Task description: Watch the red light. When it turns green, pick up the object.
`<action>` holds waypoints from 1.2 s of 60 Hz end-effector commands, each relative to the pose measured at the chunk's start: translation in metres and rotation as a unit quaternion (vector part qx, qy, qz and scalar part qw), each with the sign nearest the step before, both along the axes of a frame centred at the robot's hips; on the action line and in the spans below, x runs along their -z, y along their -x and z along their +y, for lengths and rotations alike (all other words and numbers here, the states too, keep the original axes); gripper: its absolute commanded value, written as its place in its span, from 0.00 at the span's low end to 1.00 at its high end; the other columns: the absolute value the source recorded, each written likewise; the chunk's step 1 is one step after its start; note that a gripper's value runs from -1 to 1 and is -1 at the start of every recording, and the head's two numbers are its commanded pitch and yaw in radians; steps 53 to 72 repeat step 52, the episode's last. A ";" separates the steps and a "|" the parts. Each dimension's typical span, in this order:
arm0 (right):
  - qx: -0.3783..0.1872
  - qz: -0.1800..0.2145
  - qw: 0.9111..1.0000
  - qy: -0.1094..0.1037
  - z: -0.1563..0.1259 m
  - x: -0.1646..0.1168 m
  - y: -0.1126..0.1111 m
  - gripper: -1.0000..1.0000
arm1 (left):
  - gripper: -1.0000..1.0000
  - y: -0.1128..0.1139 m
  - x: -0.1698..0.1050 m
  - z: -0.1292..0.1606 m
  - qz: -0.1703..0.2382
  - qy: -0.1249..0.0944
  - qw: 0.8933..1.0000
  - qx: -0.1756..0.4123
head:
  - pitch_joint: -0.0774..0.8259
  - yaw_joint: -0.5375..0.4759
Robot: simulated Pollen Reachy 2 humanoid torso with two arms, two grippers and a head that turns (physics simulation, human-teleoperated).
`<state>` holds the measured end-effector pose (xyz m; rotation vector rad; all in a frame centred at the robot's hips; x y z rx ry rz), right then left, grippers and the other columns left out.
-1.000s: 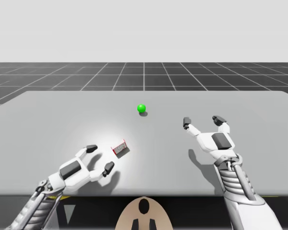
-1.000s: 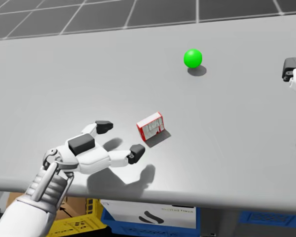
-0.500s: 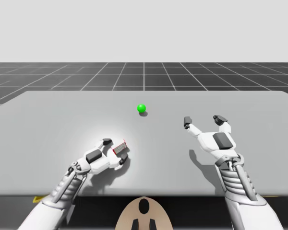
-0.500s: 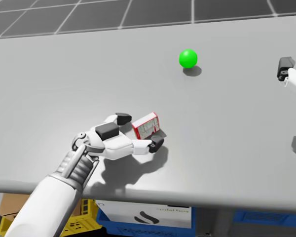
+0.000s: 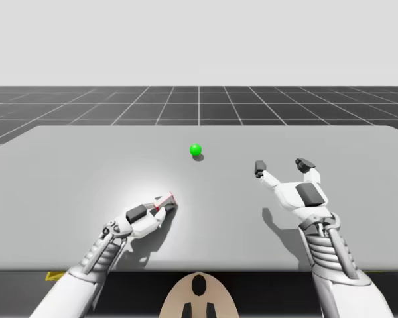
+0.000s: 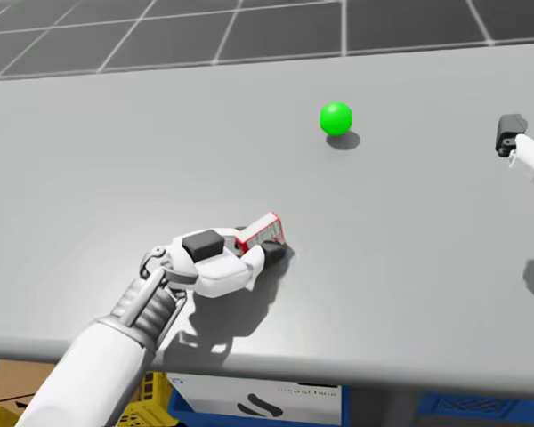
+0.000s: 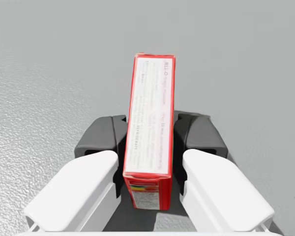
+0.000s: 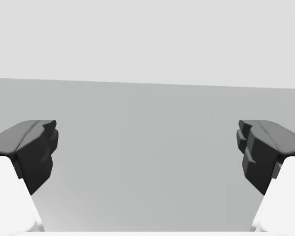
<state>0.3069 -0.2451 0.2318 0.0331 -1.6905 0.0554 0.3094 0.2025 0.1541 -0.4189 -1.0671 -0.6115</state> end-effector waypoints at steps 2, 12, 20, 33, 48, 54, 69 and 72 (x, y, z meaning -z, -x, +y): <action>-0.001 0.000 1.000 -0.002 0.000 -0.001 0.001 0.00 | 1.00 0.003 0.002 0.000 0.002 -0.003 1.000 0.005 | 0.75 0.72; 0.000 0.002 1.000 -0.002 0.001 0.000 0.002 0.00 | 1.00 0.005 0.003 -0.002 0.002 -0.005 1.000 0.011 | 0.53 0.71; 0.001 0.000 1.000 -0.001 0.000 0.000 0.003 0.00 | 1.00 0.009 -0.006 -0.006 -0.005 -0.005 1.000 0.015 | 0.42 0.72; -0.006 0.009 1.000 -0.014 -0.002 0.000 0.003 0.00 | 1.00 0.009 -0.078 -0.004 -0.073 0.008 0.997 0.005 | 0.40 0.72; -0.014 0.020 1.000 -0.015 0.002 0.001 0.004 0.00 | 1.00 0.009 -0.177 -0.002 -0.180 0.066 0.981 -0.036 | 0.39 0.73; -0.017 0.025 0.999 -0.016 0.003 0.001 0.005 0.00 | 1.00 0.012 -0.210 -0.002 -0.214 0.091 0.971 -0.046 | 0.39 0.73; -0.017 0.025 0.999 -0.016 0.003 0.001 0.005 0.00 | 1.00 0.012 -0.210 -0.002 -0.214 0.091 0.971 -0.046 | 0.39 0.73; -0.017 0.025 0.999 -0.016 0.003 0.001 0.005 0.00 | 1.00 0.012 -0.210 -0.002 -0.214 0.091 0.971 -0.046 | 0.39 0.73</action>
